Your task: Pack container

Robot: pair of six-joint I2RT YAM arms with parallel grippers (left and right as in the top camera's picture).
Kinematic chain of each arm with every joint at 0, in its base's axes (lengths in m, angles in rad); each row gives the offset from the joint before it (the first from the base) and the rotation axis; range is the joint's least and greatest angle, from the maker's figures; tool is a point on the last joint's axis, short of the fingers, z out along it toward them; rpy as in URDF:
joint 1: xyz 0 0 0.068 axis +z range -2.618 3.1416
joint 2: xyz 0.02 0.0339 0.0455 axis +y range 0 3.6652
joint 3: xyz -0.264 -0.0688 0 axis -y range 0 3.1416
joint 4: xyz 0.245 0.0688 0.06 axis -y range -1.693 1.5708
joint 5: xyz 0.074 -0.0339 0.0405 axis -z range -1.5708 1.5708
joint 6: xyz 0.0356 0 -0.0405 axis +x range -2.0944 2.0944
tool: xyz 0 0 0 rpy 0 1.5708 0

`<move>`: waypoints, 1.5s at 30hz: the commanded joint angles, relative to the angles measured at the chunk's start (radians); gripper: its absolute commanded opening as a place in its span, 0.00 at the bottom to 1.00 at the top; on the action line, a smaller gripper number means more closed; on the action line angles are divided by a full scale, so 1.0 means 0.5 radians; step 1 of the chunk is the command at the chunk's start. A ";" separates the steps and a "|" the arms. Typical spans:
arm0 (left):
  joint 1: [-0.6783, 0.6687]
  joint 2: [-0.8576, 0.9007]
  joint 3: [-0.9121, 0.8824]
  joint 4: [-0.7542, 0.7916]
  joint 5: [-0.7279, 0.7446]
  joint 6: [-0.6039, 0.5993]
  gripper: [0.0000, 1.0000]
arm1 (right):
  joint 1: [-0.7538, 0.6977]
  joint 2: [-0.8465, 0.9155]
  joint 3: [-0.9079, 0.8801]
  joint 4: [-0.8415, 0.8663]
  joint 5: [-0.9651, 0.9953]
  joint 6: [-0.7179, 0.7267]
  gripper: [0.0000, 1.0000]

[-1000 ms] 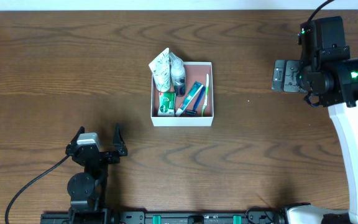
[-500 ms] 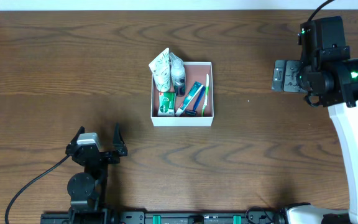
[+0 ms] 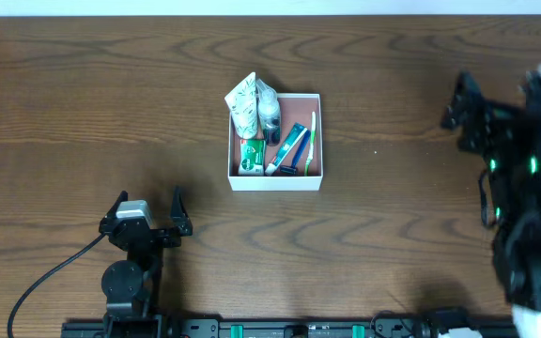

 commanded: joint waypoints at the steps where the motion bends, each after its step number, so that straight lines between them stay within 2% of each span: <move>1: 0.011 -0.014 -0.034 -0.079 -0.017 0.035 0.98 | -0.124 -0.240 -0.494 0.237 -0.174 0.030 0.99; 11: 0.011 -0.014 -0.034 -0.079 -0.017 0.035 0.98 | -0.171 -0.977 -1.588 0.923 -0.223 0.031 0.99; 17: 0.011 -0.014 -0.034 -0.079 -0.017 0.035 0.98 | -0.239 -1.361 -1.966 1.024 -0.345 0.031 0.99; 24: 0.011 -0.014 -0.034 -0.079 -0.017 0.035 0.98 | -0.331 -1.574 -2.112 0.985 -0.415 0.019 0.99; 33: 0.011 -0.014 -0.034 -0.079 -0.017 0.035 0.98 | -0.333 -1.722 -2.134 0.676 -0.408 -0.326 0.99; 45: 0.011 -0.014 -0.034 -0.079 -0.017 0.035 0.98 | -0.333 -1.720 -2.134 0.607 -0.404 -0.602 0.99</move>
